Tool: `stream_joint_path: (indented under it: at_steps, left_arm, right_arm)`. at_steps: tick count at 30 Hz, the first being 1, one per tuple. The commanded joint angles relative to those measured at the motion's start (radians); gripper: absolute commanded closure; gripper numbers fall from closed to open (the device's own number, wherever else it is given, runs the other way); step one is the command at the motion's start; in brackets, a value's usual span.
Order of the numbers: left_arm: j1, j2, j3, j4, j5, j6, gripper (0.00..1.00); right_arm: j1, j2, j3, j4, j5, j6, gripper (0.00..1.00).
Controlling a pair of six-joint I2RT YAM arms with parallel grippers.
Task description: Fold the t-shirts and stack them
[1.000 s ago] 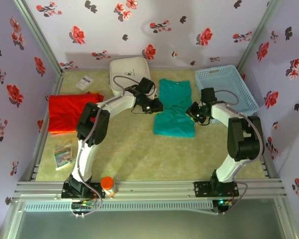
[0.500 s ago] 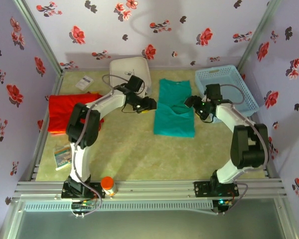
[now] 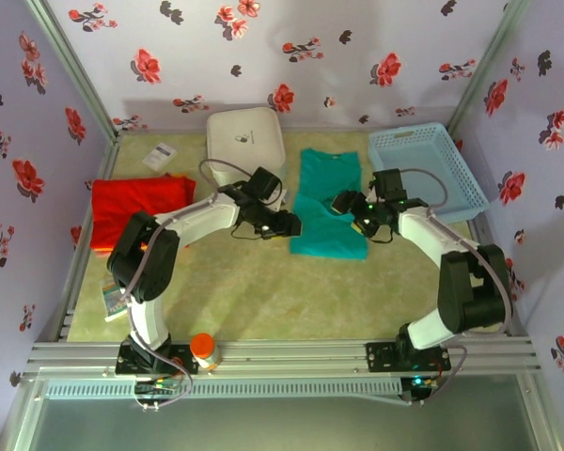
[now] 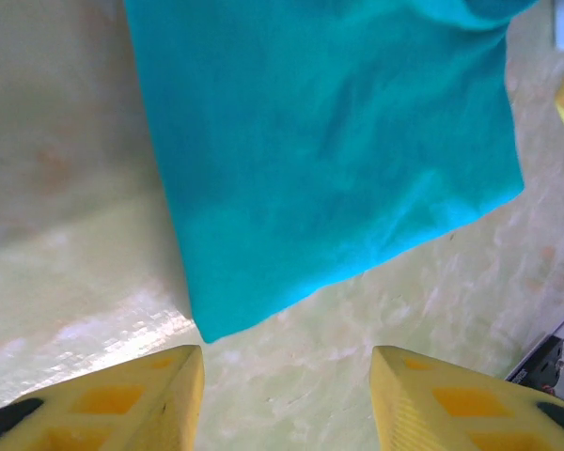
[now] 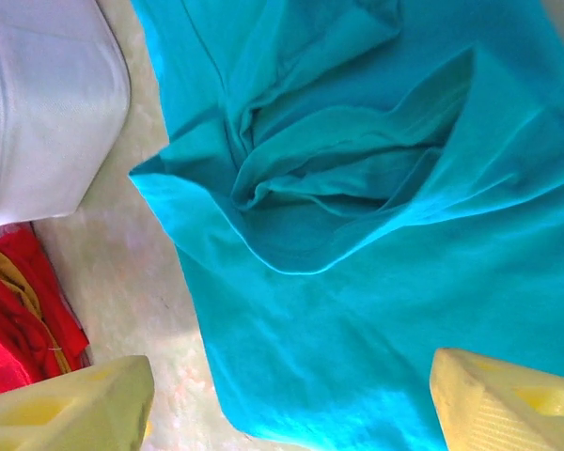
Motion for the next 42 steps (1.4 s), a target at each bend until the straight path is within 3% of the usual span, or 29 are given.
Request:
stream_joint_path:
  at_steps: [1, 7, 13, 19, 26, 36, 42]
  left_arm:
    - [-0.021, -0.034, -0.035, 0.033, -0.038, -0.037, 0.50]
    - [-0.036, -0.066, -0.099, 0.041, -0.070, -0.058, 0.49]
    - [-0.043, -0.089, -0.150, 0.044, -0.074, -0.065, 0.49]
    - [-0.044, -0.083, -0.185, 0.079, -0.070, -0.080, 0.49]
    - [-0.044, -0.045, -0.164, 0.103, -0.043, -0.071, 0.53]
    - [-0.043, 0.054, -0.089, 0.107, -0.029, -0.047, 0.60]
    - [-0.043, 0.111, -0.037, 0.103, -0.030, -0.028, 0.66]
  right_arm:
    - [0.022, 0.080, 0.032, 0.079, -0.032, 0.073, 0.22]
    - [0.015, 0.223, 0.142, 0.101, -0.012, 0.060, 0.21]
    - [-0.053, 0.363, 0.288, 0.103, -0.035, 0.048, 0.21]
    - [-0.100, 0.415, 0.357, 0.081, -0.045, 0.021, 0.21]
    - [-0.081, 0.229, 0.245, -0.043, -0.007, -0.102, 0.22]
    - [-0.073, -0.155, -0.103, -0.262, 0.165, -0.217, 0.30]
    - [-0.073, -0.237, -0.257, -0.215, 0.176, -0.201, 0.46]
